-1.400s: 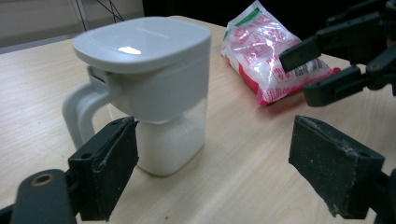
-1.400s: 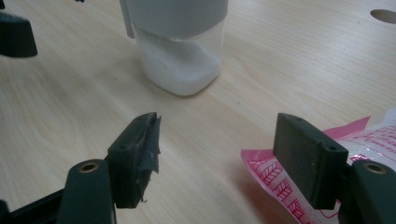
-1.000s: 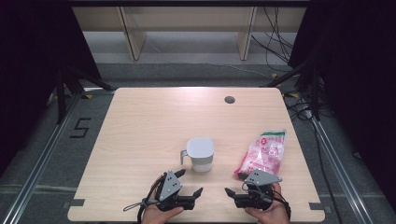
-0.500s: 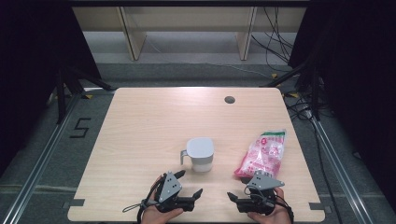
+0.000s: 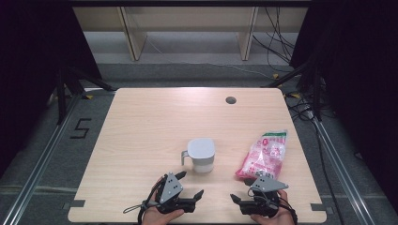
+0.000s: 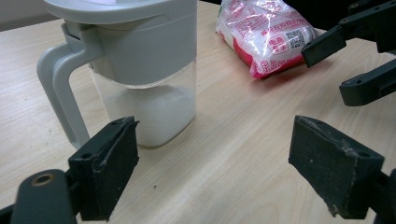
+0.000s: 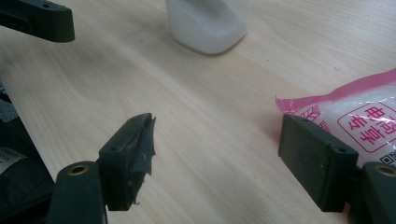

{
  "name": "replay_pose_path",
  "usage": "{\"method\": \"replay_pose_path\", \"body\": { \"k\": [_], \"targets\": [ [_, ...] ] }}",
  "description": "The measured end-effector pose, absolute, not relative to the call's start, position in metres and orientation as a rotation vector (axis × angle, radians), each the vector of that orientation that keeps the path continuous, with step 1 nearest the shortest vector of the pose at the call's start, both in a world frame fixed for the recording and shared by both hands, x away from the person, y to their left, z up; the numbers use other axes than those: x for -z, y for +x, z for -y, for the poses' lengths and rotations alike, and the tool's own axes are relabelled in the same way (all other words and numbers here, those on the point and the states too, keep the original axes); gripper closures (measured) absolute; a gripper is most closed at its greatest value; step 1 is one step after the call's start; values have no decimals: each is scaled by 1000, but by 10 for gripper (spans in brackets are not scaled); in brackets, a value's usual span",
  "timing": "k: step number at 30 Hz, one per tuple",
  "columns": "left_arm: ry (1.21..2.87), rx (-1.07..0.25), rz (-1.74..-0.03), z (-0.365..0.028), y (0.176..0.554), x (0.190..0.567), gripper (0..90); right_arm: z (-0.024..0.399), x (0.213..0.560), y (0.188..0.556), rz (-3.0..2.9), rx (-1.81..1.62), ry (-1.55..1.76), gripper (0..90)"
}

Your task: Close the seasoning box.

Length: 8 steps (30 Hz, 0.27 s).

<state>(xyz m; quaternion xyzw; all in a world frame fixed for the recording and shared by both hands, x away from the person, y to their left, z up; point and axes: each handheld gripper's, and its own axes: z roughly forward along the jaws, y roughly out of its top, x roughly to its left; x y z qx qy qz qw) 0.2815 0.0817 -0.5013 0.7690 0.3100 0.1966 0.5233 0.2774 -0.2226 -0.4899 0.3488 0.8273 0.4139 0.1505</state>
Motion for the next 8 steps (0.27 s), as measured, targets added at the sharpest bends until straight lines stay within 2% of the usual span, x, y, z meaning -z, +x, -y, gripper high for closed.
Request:
{"method": "replay_pose_path", "body": {
  "k": [8],
  "targets": [
    [1840,-479,-749,-84,283,500,149,222,490,276,-2387,-1189,1039,276]
  ]
}}
